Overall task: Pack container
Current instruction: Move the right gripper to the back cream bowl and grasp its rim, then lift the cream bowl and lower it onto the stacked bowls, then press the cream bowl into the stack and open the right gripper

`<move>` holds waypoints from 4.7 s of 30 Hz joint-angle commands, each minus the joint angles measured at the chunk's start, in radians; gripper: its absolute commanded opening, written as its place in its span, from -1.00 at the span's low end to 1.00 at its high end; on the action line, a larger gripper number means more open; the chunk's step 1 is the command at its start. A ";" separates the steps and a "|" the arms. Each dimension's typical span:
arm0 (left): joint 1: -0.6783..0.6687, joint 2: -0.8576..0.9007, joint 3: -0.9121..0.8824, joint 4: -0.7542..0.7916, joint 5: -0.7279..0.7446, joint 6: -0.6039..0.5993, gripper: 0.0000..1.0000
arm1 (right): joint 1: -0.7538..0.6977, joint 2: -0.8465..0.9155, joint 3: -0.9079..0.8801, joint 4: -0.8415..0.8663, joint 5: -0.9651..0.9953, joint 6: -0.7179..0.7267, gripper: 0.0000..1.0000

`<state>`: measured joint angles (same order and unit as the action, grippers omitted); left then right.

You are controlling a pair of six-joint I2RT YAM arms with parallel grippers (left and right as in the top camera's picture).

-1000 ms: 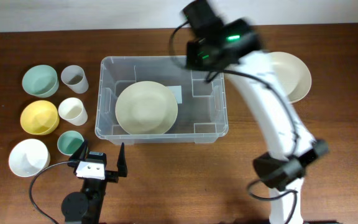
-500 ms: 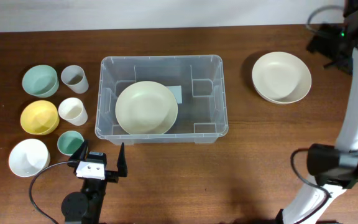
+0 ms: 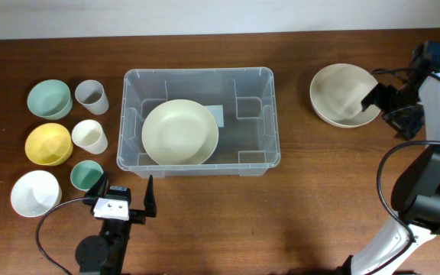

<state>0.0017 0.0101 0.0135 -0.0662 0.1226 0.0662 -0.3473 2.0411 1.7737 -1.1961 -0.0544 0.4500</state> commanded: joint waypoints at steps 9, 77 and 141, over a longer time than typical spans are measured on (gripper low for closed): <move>0.006 -0.004 -0.005 -0.003 0.000 -0.006 0.99 | 0.053 0.079 -0.017 0.085 -0.043 0.014 0.98; 0.006 -0.004 -0.005 -0.003 0.000 -0.006 0.99 | 0.514 -0.250 0.332 0.016 -0.446 -0.102 -0.92; 0.006 -0.004 -0.005 -0.002 0.000 -0.006 0.99 | 0.805 0.238 0.291 0.120 -0.247 -0.042 -0.75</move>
<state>0.0017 0.0101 0.0135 -0.0662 0.1226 0.0662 0.4549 2.2620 2.0678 -1.0760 -0.3107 0.4118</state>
